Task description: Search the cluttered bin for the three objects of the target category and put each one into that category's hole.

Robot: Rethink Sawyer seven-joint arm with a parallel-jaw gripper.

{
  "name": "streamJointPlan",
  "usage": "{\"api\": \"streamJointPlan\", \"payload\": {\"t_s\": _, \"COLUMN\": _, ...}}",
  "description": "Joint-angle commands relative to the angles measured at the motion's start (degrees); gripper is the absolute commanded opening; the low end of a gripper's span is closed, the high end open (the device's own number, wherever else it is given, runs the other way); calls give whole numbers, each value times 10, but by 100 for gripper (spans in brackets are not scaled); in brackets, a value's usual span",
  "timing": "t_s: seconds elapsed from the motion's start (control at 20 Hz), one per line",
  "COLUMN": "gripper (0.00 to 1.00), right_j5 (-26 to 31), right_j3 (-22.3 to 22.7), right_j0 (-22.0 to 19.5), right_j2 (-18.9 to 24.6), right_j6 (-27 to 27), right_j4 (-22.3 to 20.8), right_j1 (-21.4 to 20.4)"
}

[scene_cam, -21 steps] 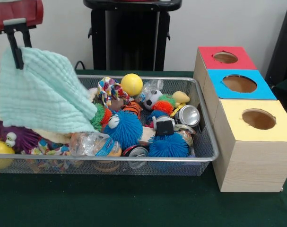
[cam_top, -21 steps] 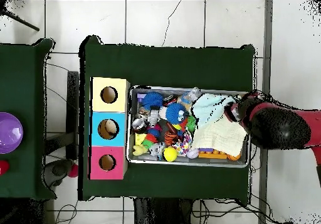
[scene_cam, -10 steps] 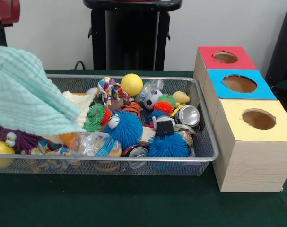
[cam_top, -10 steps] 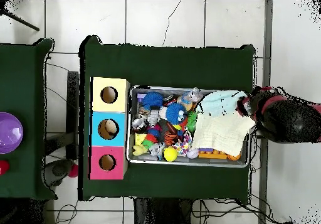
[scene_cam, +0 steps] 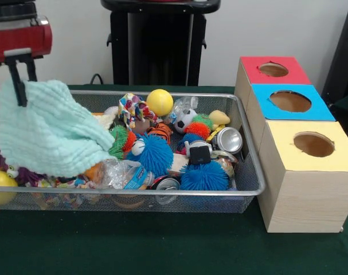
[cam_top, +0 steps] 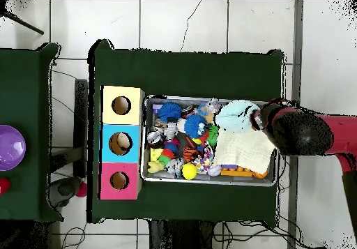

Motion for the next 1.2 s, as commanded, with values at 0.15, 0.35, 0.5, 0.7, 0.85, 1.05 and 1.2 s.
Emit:
{"api": "streamJointPlan", "payload": {"t_s": 0.15, "gripper": 0, "right_j5": -60, "right_j3": 94, "right_j0": 30, "right_j2": -86, "right_j6": 192, "right_j4": 88, "right_j1": 45}}
{"api": "streamJointPlan", "payload": {"t_s": 0.35, "gripper": 0, "right_j5": -89, "right_j3": 108, "right_j0": 38, "right_j2": -107, "right_j6": 194, "right_j4": 122, "right_j1": 50}}
{"api": "streamJointPlan", "payload": {"t_s": 0.5, "gripper": 0, "right_j5": -101, "right_j3": 109, "right_j0": 47, "right_j2": -123, "right_j6": 184, "right_j4": 142, "right_j1": 54}}
{"api": "streamJointPlan", "payload": {"t_s": 0.7, "gripper": 0, "right_j5": -111, "right_j3": 106, "right_j0": 58, "right_j2": -142, "right_j6": 165, "right_j4": 158, "right_j1": 56}}
{"api": "streamJointPlan", "payload": {"t_s": 0.85, "gripper": 0, "right_j5": -118, "right_j3": 104, "right_j0": 65, "right_j2": -147, "right_j6": 143, "right_j4": 155, "right_j1": 41}}
{"api": "streamJointPlan", "payload": {"t_s": 1.05, "gripper": 0, "right_j5": -117, "right_j3": 99, "right_j0": 68, "right_j2": -149, "right_j6": 121, "right_j4": 159, "right_j1": 41}}
{"api": "streamJointPlan", "payload": {"t_s": 1.2, "gripper": 0, "right_j5": -127, "right_j3": 97, "right_j0": 57, "right_j2": -137, "right_j6": 98, "right_j4": 161, "right_j1": 52}}
